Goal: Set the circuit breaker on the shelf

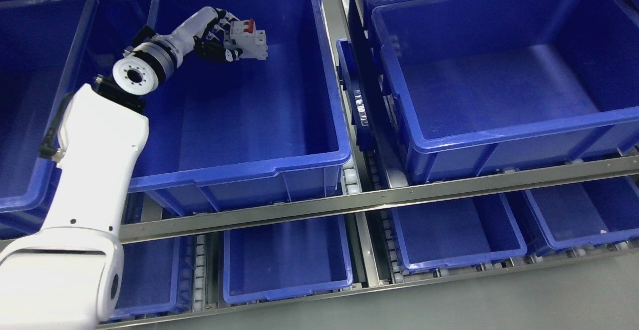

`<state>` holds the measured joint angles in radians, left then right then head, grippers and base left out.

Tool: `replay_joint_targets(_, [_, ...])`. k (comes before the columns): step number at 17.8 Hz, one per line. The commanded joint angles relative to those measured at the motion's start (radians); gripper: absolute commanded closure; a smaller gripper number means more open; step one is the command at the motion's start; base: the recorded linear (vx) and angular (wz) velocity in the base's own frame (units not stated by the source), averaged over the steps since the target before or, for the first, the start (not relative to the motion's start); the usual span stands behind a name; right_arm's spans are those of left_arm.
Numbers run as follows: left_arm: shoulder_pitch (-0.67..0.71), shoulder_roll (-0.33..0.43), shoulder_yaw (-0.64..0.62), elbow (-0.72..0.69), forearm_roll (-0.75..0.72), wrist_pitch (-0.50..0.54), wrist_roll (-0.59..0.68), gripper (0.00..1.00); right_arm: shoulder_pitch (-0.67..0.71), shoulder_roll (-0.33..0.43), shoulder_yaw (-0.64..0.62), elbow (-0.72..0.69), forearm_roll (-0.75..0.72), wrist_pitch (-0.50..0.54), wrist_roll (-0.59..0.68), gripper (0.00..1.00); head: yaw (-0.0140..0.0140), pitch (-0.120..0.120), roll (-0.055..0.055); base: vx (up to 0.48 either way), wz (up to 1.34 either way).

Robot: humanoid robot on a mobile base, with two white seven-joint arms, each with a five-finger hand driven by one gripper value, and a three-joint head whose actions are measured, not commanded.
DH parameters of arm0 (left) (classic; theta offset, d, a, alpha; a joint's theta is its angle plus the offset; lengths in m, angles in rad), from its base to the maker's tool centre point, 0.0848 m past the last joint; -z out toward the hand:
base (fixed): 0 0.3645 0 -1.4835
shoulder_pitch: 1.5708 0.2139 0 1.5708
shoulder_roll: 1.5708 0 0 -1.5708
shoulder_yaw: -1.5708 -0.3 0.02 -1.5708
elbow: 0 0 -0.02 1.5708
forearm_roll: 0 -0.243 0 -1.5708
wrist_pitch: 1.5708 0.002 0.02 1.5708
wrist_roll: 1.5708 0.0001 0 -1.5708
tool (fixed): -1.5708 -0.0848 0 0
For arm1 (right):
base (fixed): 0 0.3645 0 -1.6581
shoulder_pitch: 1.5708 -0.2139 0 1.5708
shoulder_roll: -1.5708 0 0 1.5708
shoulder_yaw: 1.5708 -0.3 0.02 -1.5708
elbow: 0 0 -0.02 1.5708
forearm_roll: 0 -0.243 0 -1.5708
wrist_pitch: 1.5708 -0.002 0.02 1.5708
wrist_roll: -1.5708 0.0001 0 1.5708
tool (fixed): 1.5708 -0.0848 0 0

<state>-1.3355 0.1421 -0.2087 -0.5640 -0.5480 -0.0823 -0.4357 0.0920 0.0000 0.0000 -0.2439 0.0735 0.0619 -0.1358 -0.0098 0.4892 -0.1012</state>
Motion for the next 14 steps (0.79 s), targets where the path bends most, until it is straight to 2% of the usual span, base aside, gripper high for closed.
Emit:
replay_joint_targets(1, [-0.01,-0.045,-0.051,0.188,-0.01,0.009,0.008,0.6,0.0,-0.017,0.02,0.0,0.0,0.016,0.001,0.0,0.0,0.0,0.0,0.027,-0.02])
replay_joint_targets(7, [-0.019,-0.032,-0.044,0.193,-0.01,0.009,0.017,0.33,0.0,-0.017,0.02,0.0,0.0,0.018,-0.001,0.0,0.0,0.0,0.0,0.025,-0.02])
replay_joint_targets(11, [-0.065,0.004,-0.037,0.159,-0.007,0.006,0.022,0.08,0.0,-0.017,0.02,0.0,0.0,0.018,0.001,0.0,0.0,0.0,0.0,0.002,0.0])
replay_joint_targets(12, [-0.08,0.022,-0.017,0.12,-0.001,0.006,0.04,0.04,0.0,-0.017,0.02,0.0,0.0,0.018,0.001,0.0,0.0,0.0,0.0,-0.004,-0.02])
replay_joint_targets(14, [-0.083,0.033,0.186,0.0,0.035,0.006,0.147,0.01,0.0,-0.017,0.02,0.0,0.0,0.018,0.001,0.0,0.0,0.0,0.0,-0.049,-0.02])
